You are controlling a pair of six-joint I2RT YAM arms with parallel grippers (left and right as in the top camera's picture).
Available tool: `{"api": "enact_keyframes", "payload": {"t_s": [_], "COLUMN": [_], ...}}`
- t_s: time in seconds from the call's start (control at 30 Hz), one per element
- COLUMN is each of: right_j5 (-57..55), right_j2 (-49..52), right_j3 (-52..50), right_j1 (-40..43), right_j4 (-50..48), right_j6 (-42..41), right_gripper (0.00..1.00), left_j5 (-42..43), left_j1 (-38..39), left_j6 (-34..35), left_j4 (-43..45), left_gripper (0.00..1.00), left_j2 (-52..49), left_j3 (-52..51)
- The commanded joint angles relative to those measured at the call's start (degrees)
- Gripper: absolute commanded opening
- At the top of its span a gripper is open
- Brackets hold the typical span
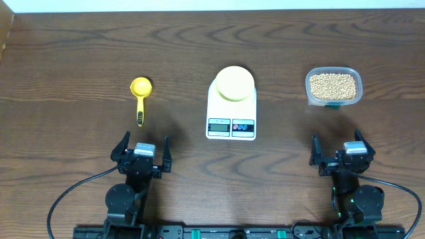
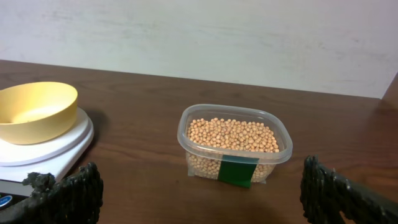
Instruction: Scoop item into bowl and weigh 50g on scale
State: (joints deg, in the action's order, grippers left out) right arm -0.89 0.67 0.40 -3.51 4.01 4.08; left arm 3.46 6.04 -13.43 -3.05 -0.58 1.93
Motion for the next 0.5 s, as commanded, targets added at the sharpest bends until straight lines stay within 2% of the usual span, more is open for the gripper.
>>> {"api": "enact_keyframes", "payload": {"t_s": [0.0,0.47], "right_j5": [0.2,0.2], "right_j2": [-0.4,-0.4], "right_j3": [-0.1,-0.1], "right_j1": [-0.2,-0.2], "right_j4": [0.1,0.1], "right_j6": [0.7,0.7], "right_gripper": [0.99,0.99], "left_j5": [-0.5,-0.5], "left_j1": [-0.2,-0.2], "left_j6": [0.7,0.7], "left_j4": [-0.7,-0.7], "left_gripper": [0.98,0.98], "left_j2": [0.3,0.3], "left_j3": [-1.7,-1.7]}}
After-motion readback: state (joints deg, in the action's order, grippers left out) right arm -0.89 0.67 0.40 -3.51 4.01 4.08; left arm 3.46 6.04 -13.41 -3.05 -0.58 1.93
